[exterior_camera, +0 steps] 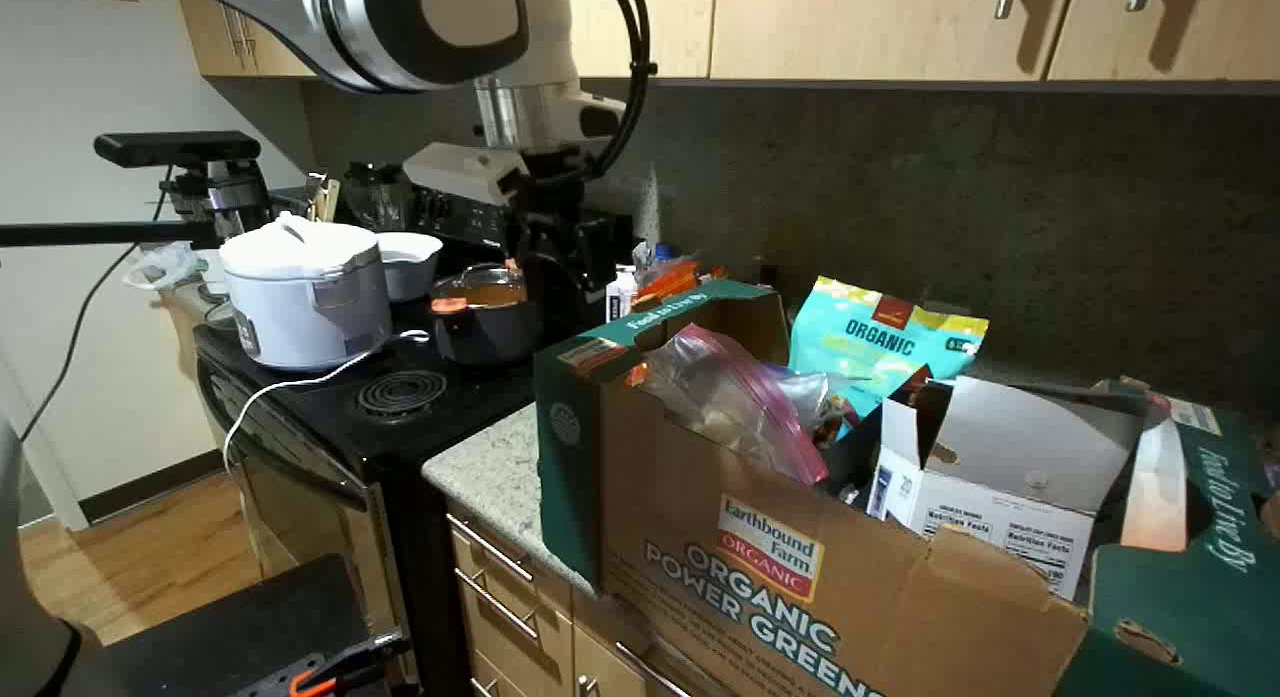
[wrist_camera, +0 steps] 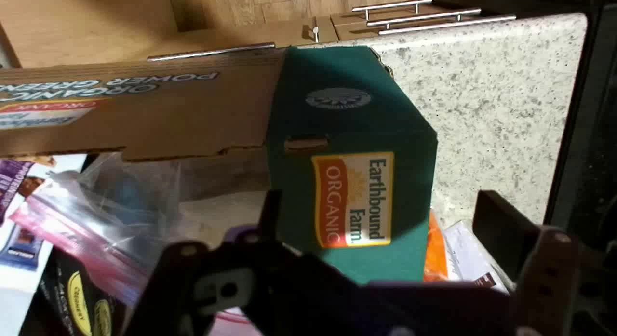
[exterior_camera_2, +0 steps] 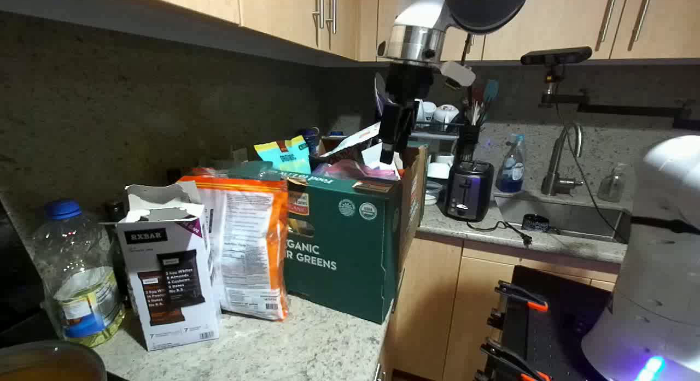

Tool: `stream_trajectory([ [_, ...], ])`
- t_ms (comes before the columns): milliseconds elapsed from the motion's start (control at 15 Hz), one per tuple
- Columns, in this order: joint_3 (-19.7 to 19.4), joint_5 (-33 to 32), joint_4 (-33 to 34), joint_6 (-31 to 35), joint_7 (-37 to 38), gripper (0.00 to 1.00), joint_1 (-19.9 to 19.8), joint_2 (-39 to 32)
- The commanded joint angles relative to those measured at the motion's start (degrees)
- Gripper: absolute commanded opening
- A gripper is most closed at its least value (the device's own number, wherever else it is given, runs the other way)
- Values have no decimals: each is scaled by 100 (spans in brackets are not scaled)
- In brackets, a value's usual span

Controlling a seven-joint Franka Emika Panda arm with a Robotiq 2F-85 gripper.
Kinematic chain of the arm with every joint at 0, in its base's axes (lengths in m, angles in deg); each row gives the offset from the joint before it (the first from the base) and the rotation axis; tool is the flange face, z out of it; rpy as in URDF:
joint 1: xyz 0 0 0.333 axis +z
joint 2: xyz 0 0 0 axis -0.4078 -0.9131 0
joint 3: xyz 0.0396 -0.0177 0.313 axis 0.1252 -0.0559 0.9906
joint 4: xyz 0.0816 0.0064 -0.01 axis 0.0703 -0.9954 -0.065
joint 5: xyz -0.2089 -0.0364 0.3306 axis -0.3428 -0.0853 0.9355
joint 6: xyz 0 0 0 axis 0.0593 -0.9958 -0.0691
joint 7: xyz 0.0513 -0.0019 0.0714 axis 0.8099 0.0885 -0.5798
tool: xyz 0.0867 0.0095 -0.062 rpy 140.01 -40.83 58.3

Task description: Pick up the popcorn bag and plastic container from the bag and put them on the countertop.

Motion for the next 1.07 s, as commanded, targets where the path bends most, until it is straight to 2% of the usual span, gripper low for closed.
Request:
stream_trajectory([
  [0, -11, -7, 12, -16, 6, 100, 13, -2],
  [267, 26, 76, 227, 3, 110, 100, 36, -271],
  [667, 142, -68, 928, 96, 585, 100, -45, -1014],
  [1000, 140, -767, 1551, 606, 742, 100, -184, -1733],
])
